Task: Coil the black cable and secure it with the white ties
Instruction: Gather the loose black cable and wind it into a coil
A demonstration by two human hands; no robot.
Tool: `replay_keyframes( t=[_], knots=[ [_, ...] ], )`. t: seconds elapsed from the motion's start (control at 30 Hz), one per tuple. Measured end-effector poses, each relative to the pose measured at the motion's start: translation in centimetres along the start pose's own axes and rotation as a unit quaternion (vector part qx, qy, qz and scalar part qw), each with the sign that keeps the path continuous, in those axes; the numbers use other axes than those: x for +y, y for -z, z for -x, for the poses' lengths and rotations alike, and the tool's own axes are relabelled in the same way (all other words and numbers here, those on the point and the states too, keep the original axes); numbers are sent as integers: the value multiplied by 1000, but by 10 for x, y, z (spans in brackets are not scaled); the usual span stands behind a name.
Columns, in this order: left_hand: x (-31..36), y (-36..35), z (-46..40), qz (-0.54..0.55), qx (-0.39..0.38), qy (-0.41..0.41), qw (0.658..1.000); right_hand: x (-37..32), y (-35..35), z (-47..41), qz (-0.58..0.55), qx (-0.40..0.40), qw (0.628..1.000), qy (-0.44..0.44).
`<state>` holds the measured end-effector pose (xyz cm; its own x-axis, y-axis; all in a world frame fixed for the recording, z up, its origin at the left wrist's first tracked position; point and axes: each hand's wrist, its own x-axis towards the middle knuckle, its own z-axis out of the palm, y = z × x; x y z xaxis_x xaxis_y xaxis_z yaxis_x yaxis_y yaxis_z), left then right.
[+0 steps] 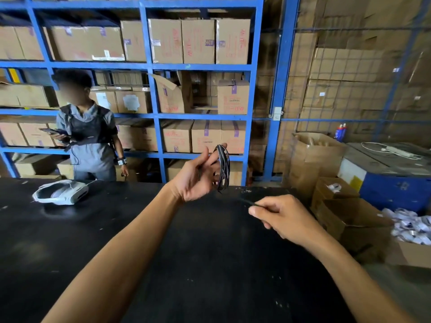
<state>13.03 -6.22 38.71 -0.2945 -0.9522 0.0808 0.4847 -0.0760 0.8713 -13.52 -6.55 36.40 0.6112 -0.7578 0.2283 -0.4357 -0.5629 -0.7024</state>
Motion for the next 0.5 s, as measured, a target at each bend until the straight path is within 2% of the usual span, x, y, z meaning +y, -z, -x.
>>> replay_keyframes(
  t=[0.1,0.17,0.33,0.4,0.5],
  knots=[
    [-13,7,-2,-67,55,40,995,-18,31,-4,75,7,997,21],
    [-21,3,-4,-84,57,87,991,-27,49,-16,122,32,991,33],
    [-34,-26,-1,-58,-57,208,975,-32,79,-52,197,72,973,98],
    [-33,-34,3,-91,-108,184,973,-25,85,-63,169,89,976,104],
    [-29,-41,12,-84,-150,134,976,-7,80,-71,40,101,990,88]
  ],
)
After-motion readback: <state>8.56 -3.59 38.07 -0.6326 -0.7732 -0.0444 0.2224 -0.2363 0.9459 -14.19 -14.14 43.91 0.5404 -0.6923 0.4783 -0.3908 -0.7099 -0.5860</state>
